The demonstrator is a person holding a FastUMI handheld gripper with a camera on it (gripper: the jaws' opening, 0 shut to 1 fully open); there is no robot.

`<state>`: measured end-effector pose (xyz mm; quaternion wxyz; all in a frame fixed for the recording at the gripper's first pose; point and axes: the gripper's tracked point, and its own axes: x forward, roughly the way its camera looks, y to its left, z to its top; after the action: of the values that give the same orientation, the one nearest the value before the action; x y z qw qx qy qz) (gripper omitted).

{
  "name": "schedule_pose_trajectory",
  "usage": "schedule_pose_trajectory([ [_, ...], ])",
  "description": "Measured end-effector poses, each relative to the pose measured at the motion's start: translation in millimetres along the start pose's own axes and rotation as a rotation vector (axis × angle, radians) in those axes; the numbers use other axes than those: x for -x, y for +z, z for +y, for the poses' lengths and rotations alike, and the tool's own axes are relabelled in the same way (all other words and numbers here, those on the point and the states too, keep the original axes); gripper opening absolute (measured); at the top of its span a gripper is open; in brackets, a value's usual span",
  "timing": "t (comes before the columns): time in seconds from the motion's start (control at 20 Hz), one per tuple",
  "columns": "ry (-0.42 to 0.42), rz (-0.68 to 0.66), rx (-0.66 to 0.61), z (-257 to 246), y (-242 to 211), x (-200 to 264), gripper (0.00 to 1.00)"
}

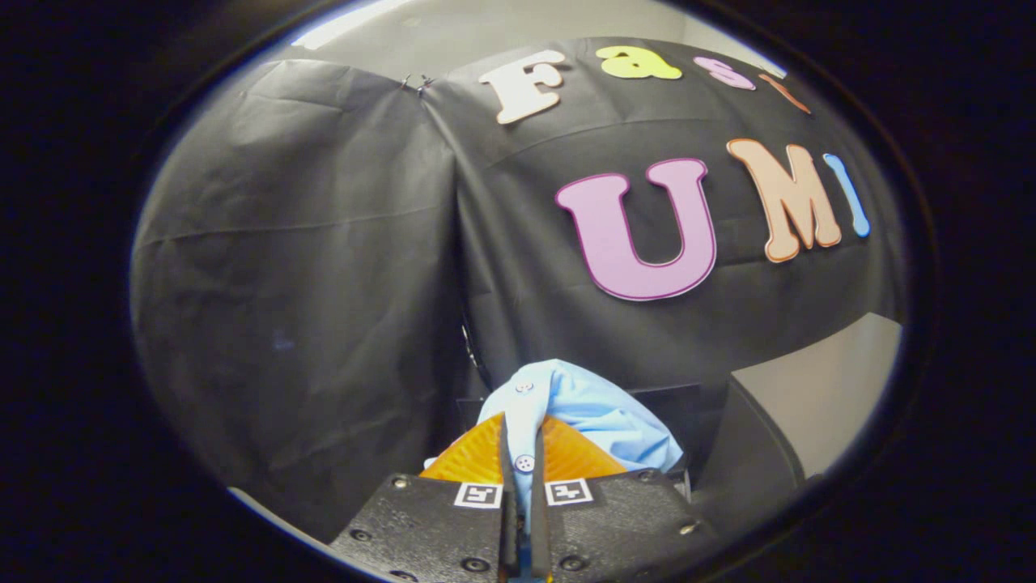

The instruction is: Put the clothes into the washing machine and then close the washing machine lid.

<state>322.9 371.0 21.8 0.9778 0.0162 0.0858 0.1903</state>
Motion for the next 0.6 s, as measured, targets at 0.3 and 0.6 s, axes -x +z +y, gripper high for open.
schedule_pose_trajectory([
  [0.3, -0.049, 0.064, 0.104, -14.9, -75.4, -26.3, 0.05],
  [0.6, -0.071, 0.147, 0.021, -23.0, -164.7, -52.5, 0.05],
])
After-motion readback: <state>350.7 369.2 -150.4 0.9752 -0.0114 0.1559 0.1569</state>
